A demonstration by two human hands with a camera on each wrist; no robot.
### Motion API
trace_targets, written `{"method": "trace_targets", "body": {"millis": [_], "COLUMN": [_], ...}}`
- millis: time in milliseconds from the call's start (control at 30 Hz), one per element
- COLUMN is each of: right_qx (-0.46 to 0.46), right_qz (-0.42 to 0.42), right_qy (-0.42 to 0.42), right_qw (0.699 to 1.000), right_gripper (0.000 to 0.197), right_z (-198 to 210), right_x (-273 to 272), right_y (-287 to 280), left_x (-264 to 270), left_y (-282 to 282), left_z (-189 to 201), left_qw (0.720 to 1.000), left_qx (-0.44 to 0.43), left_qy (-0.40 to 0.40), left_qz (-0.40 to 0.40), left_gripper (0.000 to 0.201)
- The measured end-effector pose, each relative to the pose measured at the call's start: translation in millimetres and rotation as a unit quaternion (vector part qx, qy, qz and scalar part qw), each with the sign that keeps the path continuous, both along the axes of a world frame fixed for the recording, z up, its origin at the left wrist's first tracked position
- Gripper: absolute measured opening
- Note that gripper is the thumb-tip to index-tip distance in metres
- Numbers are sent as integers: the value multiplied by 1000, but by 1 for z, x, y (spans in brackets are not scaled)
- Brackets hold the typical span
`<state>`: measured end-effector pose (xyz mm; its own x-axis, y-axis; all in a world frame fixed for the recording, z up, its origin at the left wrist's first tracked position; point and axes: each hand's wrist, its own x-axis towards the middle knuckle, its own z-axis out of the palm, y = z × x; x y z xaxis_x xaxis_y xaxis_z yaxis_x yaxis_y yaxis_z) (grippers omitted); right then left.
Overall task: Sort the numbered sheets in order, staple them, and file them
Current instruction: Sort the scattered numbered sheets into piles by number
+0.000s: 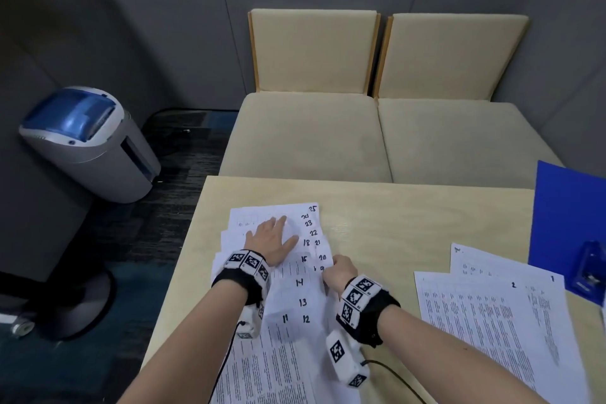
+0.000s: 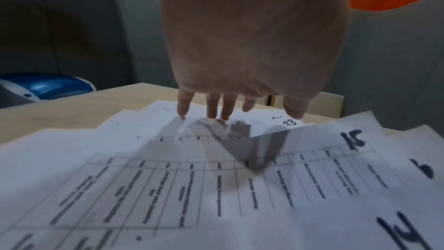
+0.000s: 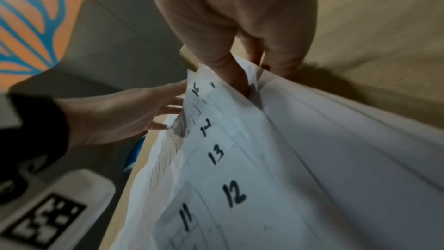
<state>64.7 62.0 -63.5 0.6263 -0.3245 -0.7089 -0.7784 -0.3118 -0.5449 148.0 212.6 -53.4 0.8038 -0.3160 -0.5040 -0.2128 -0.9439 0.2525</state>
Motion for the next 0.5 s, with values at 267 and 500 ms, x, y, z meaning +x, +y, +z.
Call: {"method": "trace_targets", "body": {"millis": [267, 500], "right_qx": [-123, -76], "right_qz": [83, 75], "right_qy": [-38, -159], "right_qw": [988, 982], "right_gripper": [32, 32], "right_z": [10, 14], "right_x": [-6, -46], "right_y": [4, -52], "left_x": [4, -25], "left_y": [2, -34], "left_z": [-15, -5], "left_qw": [998, 972], "left_qx": [55, -64], "left_qy": [-27, -225], "left_qz": [-6, 26], "left_gripper": [75, 50]}}
